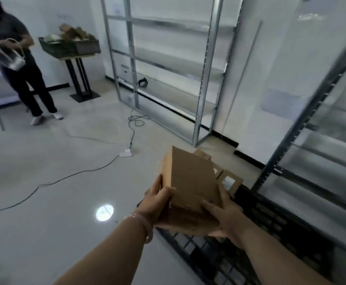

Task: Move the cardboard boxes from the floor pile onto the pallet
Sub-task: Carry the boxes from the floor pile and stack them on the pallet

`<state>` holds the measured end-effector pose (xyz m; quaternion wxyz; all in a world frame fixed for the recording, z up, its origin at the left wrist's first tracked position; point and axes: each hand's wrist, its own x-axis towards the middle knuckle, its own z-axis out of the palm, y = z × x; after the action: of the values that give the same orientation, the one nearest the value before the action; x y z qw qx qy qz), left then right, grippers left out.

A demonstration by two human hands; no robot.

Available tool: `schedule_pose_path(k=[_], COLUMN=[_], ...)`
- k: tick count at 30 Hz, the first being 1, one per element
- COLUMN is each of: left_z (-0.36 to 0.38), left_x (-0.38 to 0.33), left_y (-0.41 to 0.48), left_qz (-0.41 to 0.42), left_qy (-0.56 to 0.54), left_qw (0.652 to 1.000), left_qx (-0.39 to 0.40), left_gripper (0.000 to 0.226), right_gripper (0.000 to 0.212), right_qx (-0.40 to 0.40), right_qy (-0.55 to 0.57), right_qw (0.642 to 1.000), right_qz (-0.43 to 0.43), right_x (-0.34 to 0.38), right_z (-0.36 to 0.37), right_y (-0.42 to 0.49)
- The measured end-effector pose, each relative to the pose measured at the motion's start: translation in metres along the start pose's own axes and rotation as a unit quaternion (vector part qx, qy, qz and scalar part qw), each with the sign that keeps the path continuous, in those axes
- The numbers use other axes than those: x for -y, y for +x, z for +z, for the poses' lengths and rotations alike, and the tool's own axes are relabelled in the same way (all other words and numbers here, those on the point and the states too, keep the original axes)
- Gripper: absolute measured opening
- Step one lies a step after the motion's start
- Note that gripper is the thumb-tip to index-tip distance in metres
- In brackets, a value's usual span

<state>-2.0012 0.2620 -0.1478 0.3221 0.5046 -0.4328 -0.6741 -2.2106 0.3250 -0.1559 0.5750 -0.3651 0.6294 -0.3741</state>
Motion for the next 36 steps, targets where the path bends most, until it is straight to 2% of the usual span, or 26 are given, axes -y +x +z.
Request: schedule_pose_path(k=[4,9,14,16,20,24,27,36], left_z=[0.099,0.181,0.222,0.229,0.237,0.234,0.225,0.219], left_x=[-0.007,0.004,0.012,0.012,0.013,0.01,-0.001,-0.018], left_y=[0.035,0.06,0.08,0.091,0.123,0.173,0.222,0.336], left_qz=[0.052,0.077,0.08,0.07,0.076,0.083,0.063,0.017], left_qy=[0.152,0.323,0.389,0.398,0.392,0.396,0.405,0.398], left_qw=[0.986,0.93,0.892,0.885,0.881,0.871,0.859,0.815], left_qx=[0.055,0.157,0.217,0.231,0.255,0.278,0.307,0.421], left_gripper=[0.067,0.092,0.084,0.085,0.102,0.102,0.101,0.106], right_gripper=[0.11,0.103,0.099,0.095,0.093,0.101,0.107,0.108], right_qx=[-0.081,-0.159,-0.198,-0.206,-0.219,-0.237,-0.248,-0.31], right_qy=[0.008,-0.052,-0.11,-0.13,-0.156,-0.158,-0.141,-0.073], right_qw=[0.997,0.986,0.974,0.97,0.963,0.958,0.958,0.942], right_qz=[-0.007,0.001,-0.005,-0.007,0.01,0.021,0.043,0.105], right_x=[-0.01,-0.027,-0.04,-0.042,-0.041,-0.032,-0.023,-0.009], right_z=[-0.09,-0.167,-0.2,-0.205,-0.211,-0.213,-0.208,-0.197], right_y=[-0.019,-0.036,-0.038,-0.033,-0.013,0.023,0.059,0.143])
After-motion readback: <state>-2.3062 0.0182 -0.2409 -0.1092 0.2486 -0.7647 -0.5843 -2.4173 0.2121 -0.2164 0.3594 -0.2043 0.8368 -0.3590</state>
